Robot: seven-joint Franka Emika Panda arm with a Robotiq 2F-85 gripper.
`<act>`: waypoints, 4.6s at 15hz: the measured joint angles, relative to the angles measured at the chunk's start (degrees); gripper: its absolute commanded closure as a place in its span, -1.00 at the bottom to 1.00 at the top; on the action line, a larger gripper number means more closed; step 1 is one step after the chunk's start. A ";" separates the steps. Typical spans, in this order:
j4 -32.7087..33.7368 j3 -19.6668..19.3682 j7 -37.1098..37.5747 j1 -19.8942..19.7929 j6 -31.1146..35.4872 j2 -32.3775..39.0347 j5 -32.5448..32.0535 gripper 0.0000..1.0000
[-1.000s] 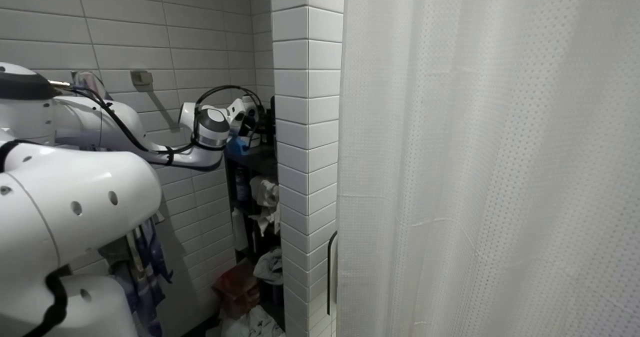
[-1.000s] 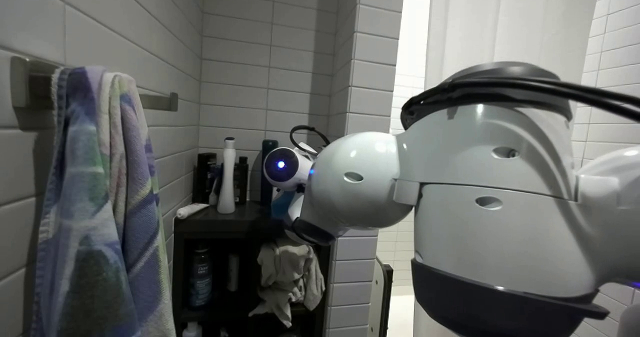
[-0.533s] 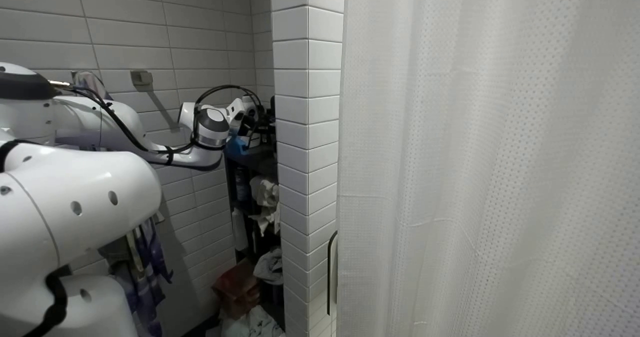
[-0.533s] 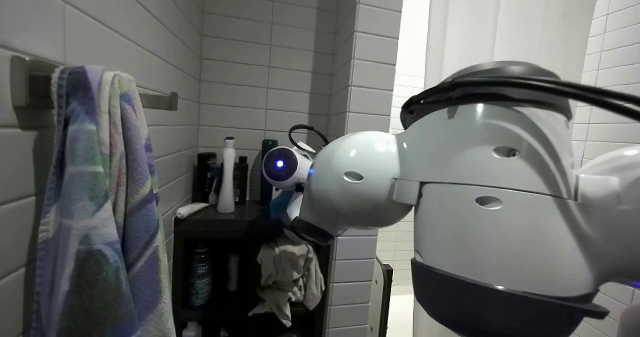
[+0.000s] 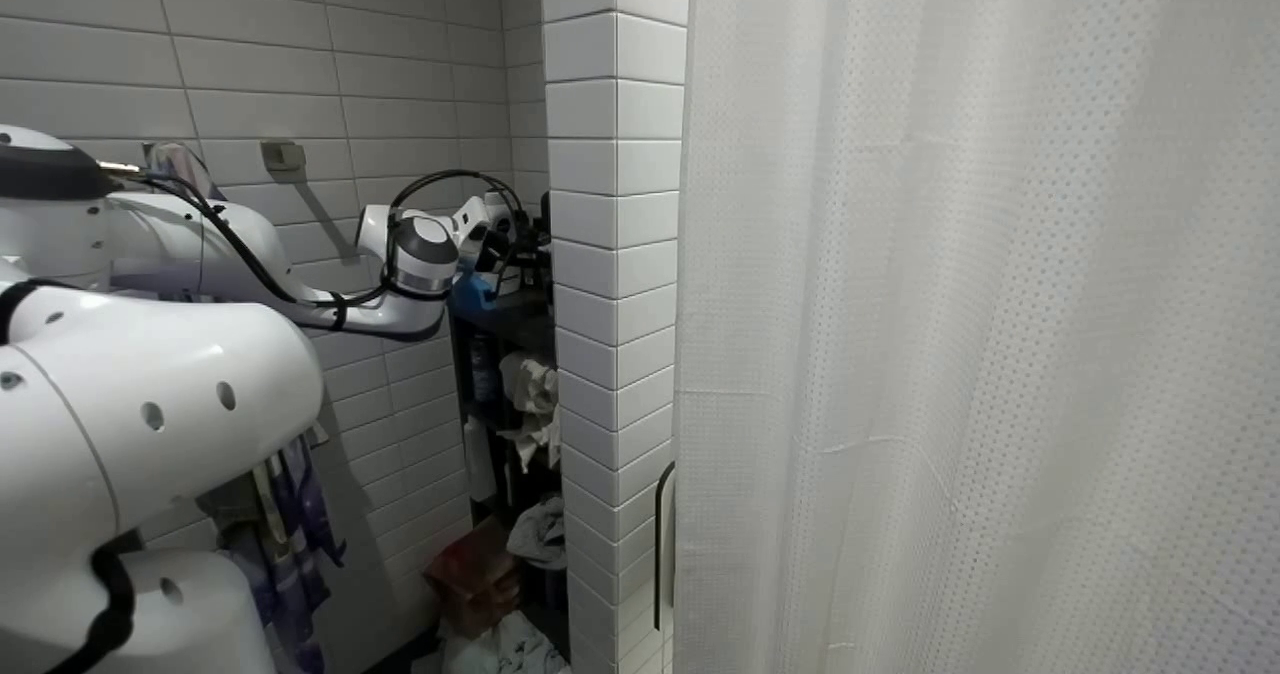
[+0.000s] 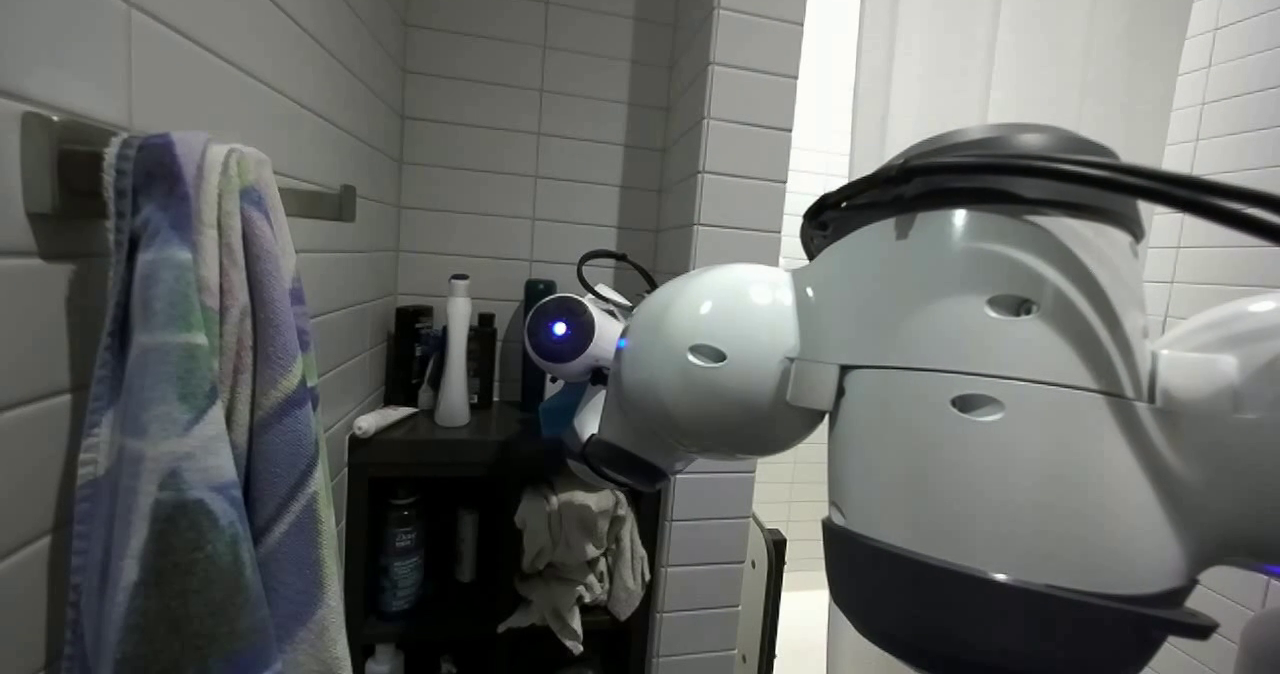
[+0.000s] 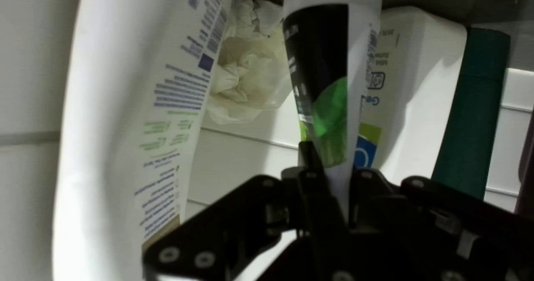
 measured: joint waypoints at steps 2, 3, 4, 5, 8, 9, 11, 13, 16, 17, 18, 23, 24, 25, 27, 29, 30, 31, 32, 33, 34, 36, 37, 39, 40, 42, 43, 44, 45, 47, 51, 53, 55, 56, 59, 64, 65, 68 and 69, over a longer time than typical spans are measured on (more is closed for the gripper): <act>0.00 -0.03 0.00 0.02 0.00 -0.07 0.00 0.94; -0.03 -0.13 0.00 0.10 0.00 -0.17 0.00 0.94; -0.11 -0.41 0.00 0.28 0.00 -0.40 0.00 0.94; -0.28 -0.82 0.00 0.59 -0.01 -0.67 0.00 0.94; -1.39 -2.09 -0.18 2.45 -0.15 -0.74 0.00 0.94; -1.90 -2.60 -0.27 3.35 -0.28 -0.74 0.00 0.94; -3.03 -3.54 -0.83 5.37 -0.81 -0.72 0.00 0.94; -4.16 -4.13 -1.44 7.40 -1.63 -0.63 0.00 0.94; -5.94 -5.07 -3.54 10.72 -3.51 -0.63 -0.03 0.94; -6.44 -5.52 -4.46 11.89 -4.36 -0.63 -0.10 0.94; -6.86 -6.04 -5.31 13.07 -5.28 -0.63 -0.17 0.94; -8.15 -8.54 -9.37 19.22 -10.38 -0.63 -0.48 0.94; -8.33 -8.76 -10.08 20.35 -11.24 -0.63 -0.48 0.94; -8.51 -8.88 -10.59 21.39 -12.05 -0.63 -0.48 0.94; -9.09 -8.86 -11.73 23.41 -13.36 -0.61 -0.48 0.94; -9.79 -8.55 -12.77 25.44 -14.16 -0.50 -0.45 0.94; -10.21 -8.33 -13.20 26.38 -14.43 -0.45 -0.41 0.94; -10.66 -8.12 -13.47 27.25 -14.62 -0.42 -0.41 0.94; -11.12 -7.96 -13.62 27.99 -14.71 -0.40 -0.39 0.94; -11.58 -7.86 -13.69 28.66 -14.72 -0.36 -0.37 0.94; -12.03 -7.82 -13.72 29.21 -14.72 -0.31 -0.36 0.94; -12.64 -7.76 -13.97 29.95 -14.93 -0.10 -0.35 0.94; -12.76 -7.63 -14.23 30.08 -14.99 0.23 -0.32 0.94; -12.77 -7.13 -14.59 30.11 -15.02 1.07 -0.17 0.94; -12.75 -6.71 -14.75 30.10 -14.94 1.74 -0.03 0.94; -12.55 -5.73 -15.06 30.14 -14.91 3.26 -0.01 0.94; -12.38 -5.22 -15.43 30.17 -14.91 4.00 -0.01 0.94; -12.14 -4.72 -15.78 30.19 -14.90 4.71 -0.01 0.94; -11.83 -4.18 -16.05 30.21 -14.90 5.39 -0.01 0.94; -11.25 -3.18 -16.69 30.23 -14.90 6.55 -0.01 0.94; -10.41 -1.14 -17.02 30.20 -14.85 8.37 0.19 0.94; -10.47 -0.08 -17.34 30.18 -14.85 9.17 0.45 0.94; -11.04 0.97 -17.98 30.08 -14.88 9.77 1.09 0.94; -11.39 1.49 -18.21 29.89 -14.87 9.98 1.34 0.94; -12.12 3.18 -19.45 28.38 -14.83 10.36 2.36 0.94; -12.23 5.86 -23.78 24.72 -13.20 12.44 4.76 0.94; -12.18 6.52 -24.94 24.09 -11.83 13.31 5.75 0.94; -11.78 8.53 -28.25 22.59 -7.82 16.84 8.27 0.94; -11.64 9.20 -29.29 22.21 -6.81 18.11 8.92 0.94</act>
